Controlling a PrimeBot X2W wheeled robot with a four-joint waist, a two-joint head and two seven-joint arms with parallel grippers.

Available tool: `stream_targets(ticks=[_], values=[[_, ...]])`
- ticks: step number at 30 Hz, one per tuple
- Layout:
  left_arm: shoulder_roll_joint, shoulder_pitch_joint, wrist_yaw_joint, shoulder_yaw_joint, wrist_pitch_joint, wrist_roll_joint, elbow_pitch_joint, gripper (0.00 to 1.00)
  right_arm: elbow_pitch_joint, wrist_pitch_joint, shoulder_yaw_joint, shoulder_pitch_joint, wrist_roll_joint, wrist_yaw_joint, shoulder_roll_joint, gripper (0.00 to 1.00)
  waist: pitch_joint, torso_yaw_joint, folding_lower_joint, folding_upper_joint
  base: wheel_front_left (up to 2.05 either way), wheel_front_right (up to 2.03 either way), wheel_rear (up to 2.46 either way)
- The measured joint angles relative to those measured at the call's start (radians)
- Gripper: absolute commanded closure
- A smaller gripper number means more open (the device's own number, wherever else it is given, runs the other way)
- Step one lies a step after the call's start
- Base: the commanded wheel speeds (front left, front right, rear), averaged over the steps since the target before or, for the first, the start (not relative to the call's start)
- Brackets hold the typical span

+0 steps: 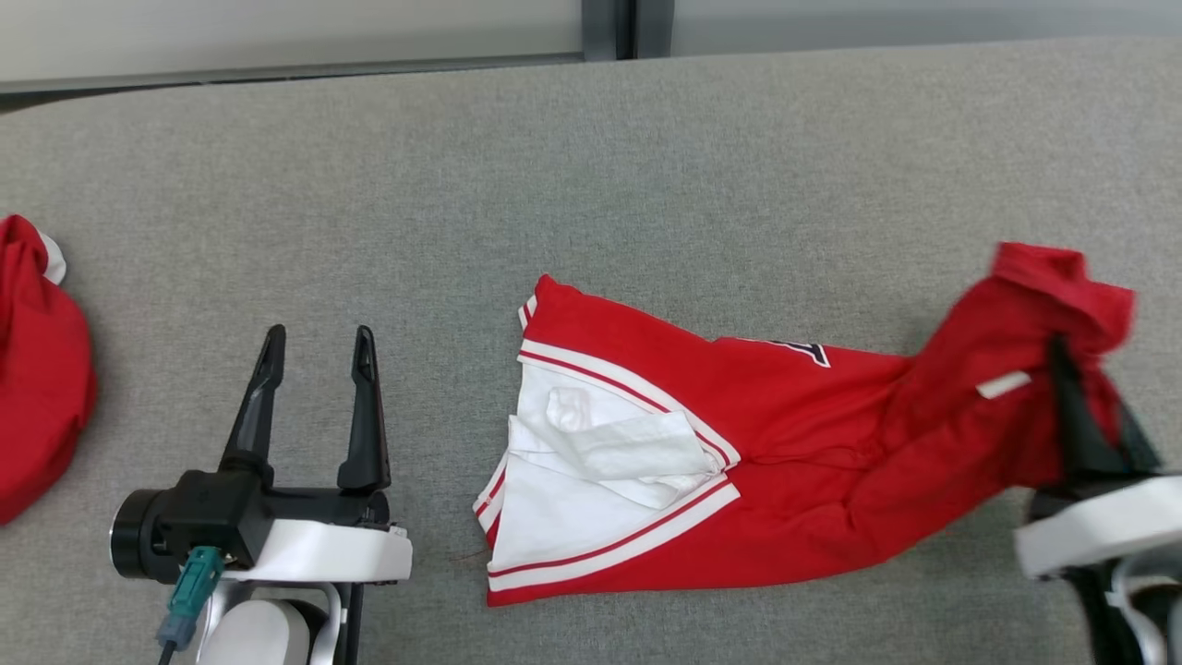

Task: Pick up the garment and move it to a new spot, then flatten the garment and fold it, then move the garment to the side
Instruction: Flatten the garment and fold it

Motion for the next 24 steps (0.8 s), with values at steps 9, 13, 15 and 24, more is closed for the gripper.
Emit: stream_targets(ticks=[9,13,15,24], values=[[-0.011,0.008,-0.010,-0.030,0.000,-0.002,0.019,0.00,-0.040,0.097,0.337,-0.100,0.070,0.000,0.121,1.00,-0.037,0.054,0.0000,0.0000,0.00,0.00,0.00],[-0.021,0.001,-0.018,-0.050,0.000,-0.008,0.034,0.00,0.061,0.059,0.476,-0.148,0.141,0.000,0.145,1.00,-0.027,0.095,0.0000,0.0000,0.00,0.00,0.00],[-0.027,-0.008,-0.020,-0.059,0.000,-0.008,0.041,0.00,0.123,0.038,0.523,-0.168,0.166,0.000,0.147,1.00,-0.019,0.118,0.0000,0.0000,0.00,0.00,0.00],[-0.043,-0.026,-0.020,-0.059,0.000,-0.009,0.063,0.00,0.289,-0.064,0.629,-0.245,0.250,0.000,0.148,0.00,0.018,0.167,0.0000,0.0000,0.00,0.00,0.00]])
